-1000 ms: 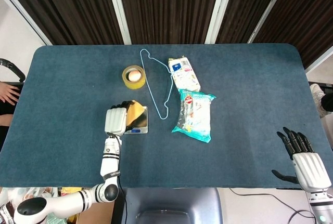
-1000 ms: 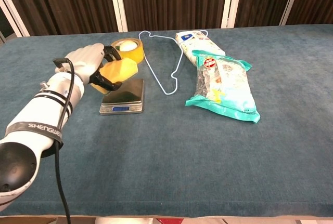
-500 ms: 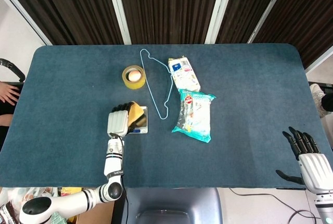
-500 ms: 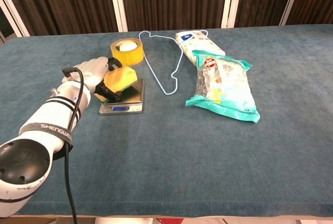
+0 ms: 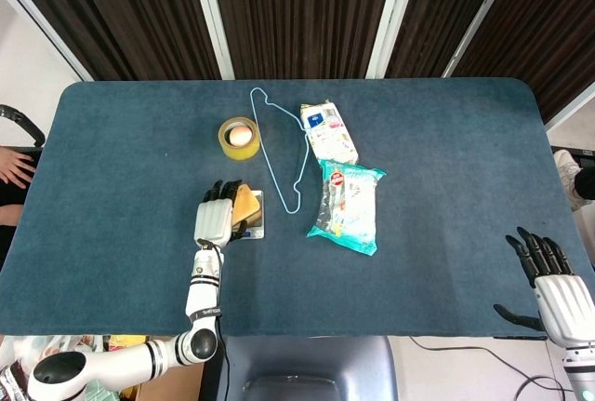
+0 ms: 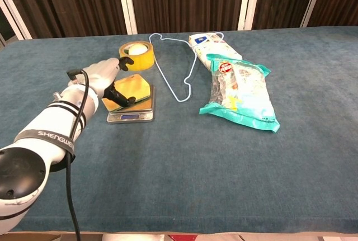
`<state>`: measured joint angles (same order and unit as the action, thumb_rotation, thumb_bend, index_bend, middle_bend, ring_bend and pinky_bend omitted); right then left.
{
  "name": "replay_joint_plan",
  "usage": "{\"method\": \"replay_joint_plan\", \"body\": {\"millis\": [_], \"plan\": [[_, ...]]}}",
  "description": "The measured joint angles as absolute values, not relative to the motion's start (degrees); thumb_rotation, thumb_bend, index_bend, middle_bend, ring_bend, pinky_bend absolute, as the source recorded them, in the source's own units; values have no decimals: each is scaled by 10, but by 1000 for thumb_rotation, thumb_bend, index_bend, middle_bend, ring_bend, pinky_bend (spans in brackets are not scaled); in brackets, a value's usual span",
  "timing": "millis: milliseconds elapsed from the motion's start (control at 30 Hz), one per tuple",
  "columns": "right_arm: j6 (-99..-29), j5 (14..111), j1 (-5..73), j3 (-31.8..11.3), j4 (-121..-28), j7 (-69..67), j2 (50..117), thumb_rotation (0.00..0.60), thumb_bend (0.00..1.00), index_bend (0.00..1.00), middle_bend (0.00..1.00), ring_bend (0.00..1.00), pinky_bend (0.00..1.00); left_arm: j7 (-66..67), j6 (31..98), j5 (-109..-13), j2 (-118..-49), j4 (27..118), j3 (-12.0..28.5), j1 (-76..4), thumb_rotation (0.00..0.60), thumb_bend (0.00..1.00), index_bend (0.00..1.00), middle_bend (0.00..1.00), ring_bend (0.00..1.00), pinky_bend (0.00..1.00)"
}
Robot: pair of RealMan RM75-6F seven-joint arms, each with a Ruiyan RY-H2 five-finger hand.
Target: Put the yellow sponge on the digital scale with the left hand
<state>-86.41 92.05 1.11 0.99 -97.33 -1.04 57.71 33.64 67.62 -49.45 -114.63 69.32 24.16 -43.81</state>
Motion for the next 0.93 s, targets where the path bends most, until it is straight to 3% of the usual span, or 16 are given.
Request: {"method": "replay_joint_plan", "body": {"millis": [167, 267, 467, 600, 800, 933], "plan": [[-861, 921, 12, 11, -973, -6, 578, 600, 195, 0, 0, 0, 0, 315, 697, -534, -1110, 766, 225, -419, 600, 335, 33, 81, 13, 149], [-857, 923, 13, 13, -974, 3, 580, 600, 195, 0, 0, 0, 0, 278, 716, -590, -1056, 843, 193, -387, 600, 340, 0, 50, 7, 130], [-849, 934, 15, 19, -982, 30, 589, 600, 195, 0, 0, 0, 0, 148, 799, -771, -916, 930, 62, -285, 600, 347, 0, 2, 0, 51], [-838, 938, 18, 24, -987, 59, 598, 600, 195, 0, 0, 0, 0, 7, 889, -884, -859, 861, -12, -212, 600, 349, 0, 1, 0, 16], [-821, 958, 24, 37, -1002, 97, 611, 600, 195, 0, 0, 0, 0, -114, 1015, -928, -833, 687, -58, -116, 600, 350, 0, 0, 0, 6], [-822, 950, 24, 35, -1002, 95, 611, 600, 195, 0, 0, 0, 0, -133, 1044, -938, -817, 657, -70, -99, 600, 351, 0, 0, 0, 7]]}}
